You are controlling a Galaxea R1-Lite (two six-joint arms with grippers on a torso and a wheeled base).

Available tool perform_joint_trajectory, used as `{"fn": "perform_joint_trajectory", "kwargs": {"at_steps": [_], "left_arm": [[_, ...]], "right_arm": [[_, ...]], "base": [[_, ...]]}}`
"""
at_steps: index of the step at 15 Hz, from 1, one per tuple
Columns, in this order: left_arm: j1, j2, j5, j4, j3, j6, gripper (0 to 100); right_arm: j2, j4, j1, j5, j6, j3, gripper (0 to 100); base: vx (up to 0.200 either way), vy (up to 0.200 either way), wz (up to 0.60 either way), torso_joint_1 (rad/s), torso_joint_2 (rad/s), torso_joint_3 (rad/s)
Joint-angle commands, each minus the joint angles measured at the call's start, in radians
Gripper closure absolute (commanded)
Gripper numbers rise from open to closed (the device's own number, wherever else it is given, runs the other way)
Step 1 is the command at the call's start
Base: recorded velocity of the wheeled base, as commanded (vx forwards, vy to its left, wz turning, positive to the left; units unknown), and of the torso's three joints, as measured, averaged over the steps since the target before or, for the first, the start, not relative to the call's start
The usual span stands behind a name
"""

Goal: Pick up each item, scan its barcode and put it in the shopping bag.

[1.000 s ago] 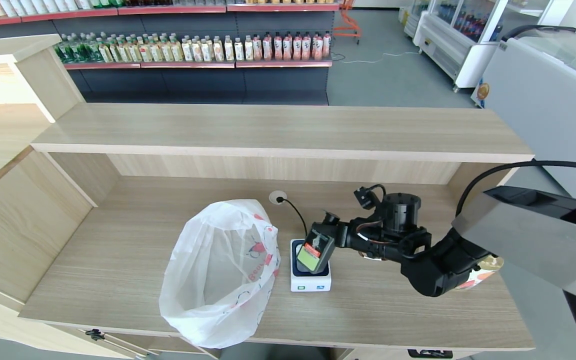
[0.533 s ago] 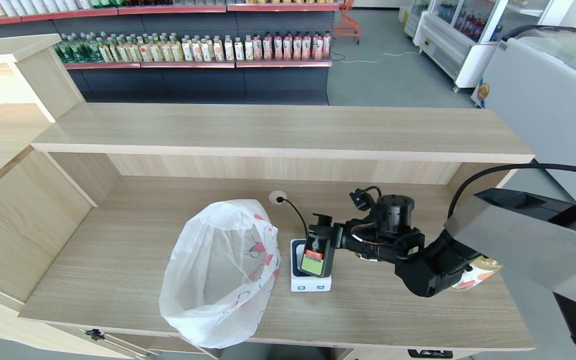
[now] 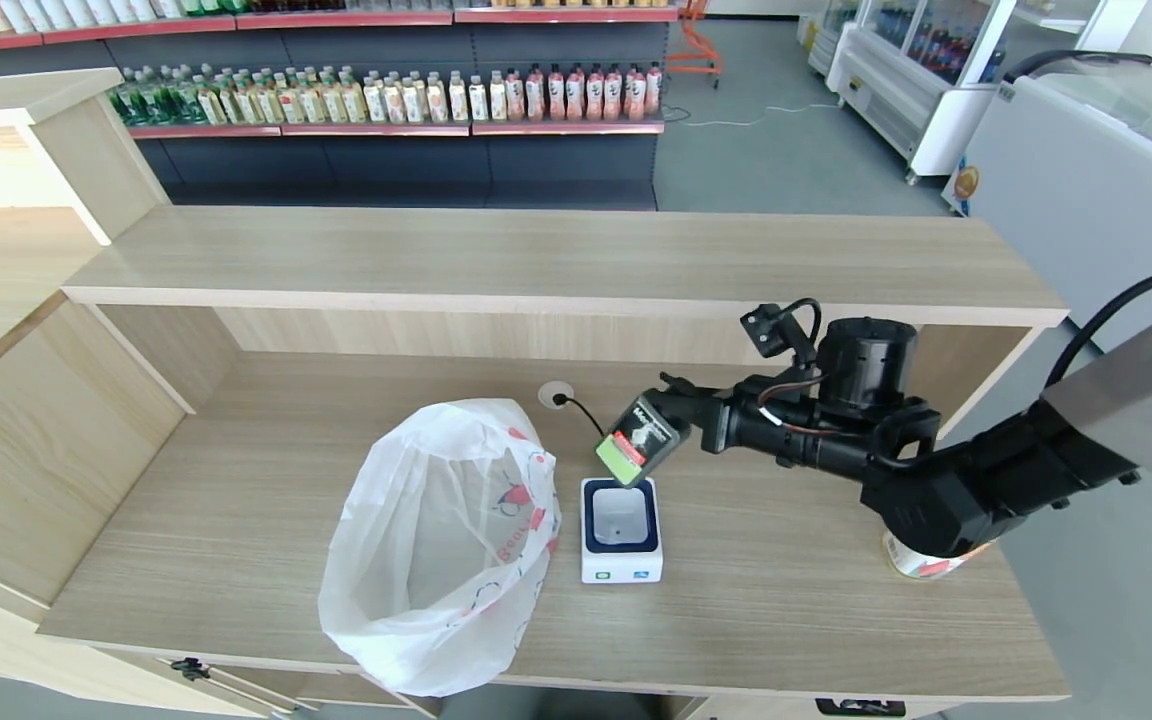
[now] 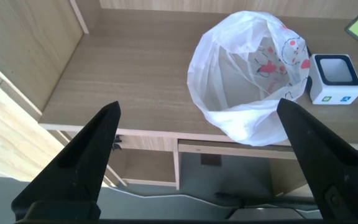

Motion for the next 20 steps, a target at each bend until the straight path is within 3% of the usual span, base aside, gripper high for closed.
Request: {"fn": "perform_joint_trajectory", "kwargs": {"at_steps": [1,4,12,20], "left_arm": [[0.0,0.0,0.001,0.0,0.0,0.0,0],[0.0,0.0,0.001,0.0,0.0,0.0,0],[0.0,0.0,0.001,0.0,0.0,0.002,0],[0.0,0.0,-0.001,0.0,0.0,0.0,0]], "right_arm": [[-0.033,-0.032,-0.022,0.0,-0.06,0.021,100],[0.004,-0.089,-0.026,0.001,-0.165,0.035,100],[0.052,-0.156,-0.006,0.001,-0.225,0.033,100],[0.055,-0.146,-0.001,-0.002,-0.207,-0.011,100]], "base": [[0.0,0.0,0.0,0.0,0.0,0.0],[0.0,0.0,0.0,0.0,0.0,0.0],[0.0,0.0,0.0,0.0,0.0,0.0],[0.0,0.2,0.0,0.005,0.01,0.004]]}}
